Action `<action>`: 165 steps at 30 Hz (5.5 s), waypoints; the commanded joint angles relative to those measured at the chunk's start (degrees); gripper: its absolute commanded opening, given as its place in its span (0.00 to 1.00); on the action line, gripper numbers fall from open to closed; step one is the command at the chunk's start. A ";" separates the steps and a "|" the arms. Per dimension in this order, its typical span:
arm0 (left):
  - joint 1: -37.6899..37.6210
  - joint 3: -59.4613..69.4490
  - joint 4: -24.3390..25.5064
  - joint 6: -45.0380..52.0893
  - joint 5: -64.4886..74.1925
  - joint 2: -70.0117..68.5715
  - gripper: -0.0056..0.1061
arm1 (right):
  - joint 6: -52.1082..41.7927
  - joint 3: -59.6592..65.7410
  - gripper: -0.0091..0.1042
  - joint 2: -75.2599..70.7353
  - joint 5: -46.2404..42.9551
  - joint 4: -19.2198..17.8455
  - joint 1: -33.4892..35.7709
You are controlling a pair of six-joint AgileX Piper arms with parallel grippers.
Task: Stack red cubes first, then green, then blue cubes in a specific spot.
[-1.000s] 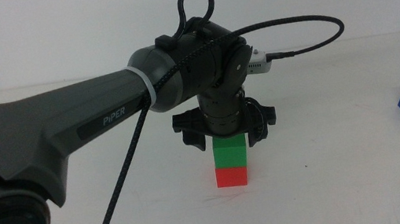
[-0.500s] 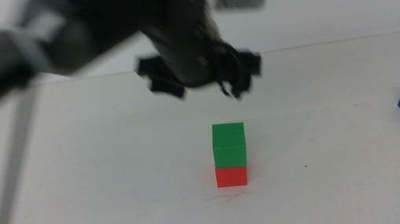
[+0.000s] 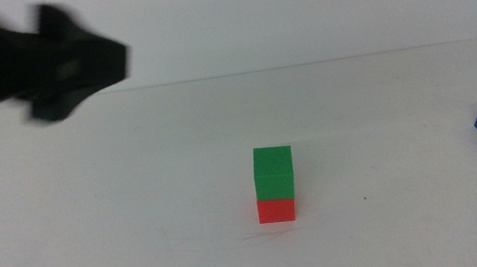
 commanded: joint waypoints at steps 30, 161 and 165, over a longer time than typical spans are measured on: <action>0.62 8.25 -3.37 2.67 -8.60 -12.22 0.89 | -0.23 -1.00 0.67 -0.24 -4.08 -0.69 -0.02; 0.62 8.25 -3.37 2.62 -8.60 -12.22 0.89 | 9.45 -84.04 0.07 96.79 51.41 -1.79 -3.53; 0.62 8.25 -3.37 2.62 -8.60 -12.22 0.89 | 19.73 -82.34 0.07 91.94 56.55 -5.04 2.57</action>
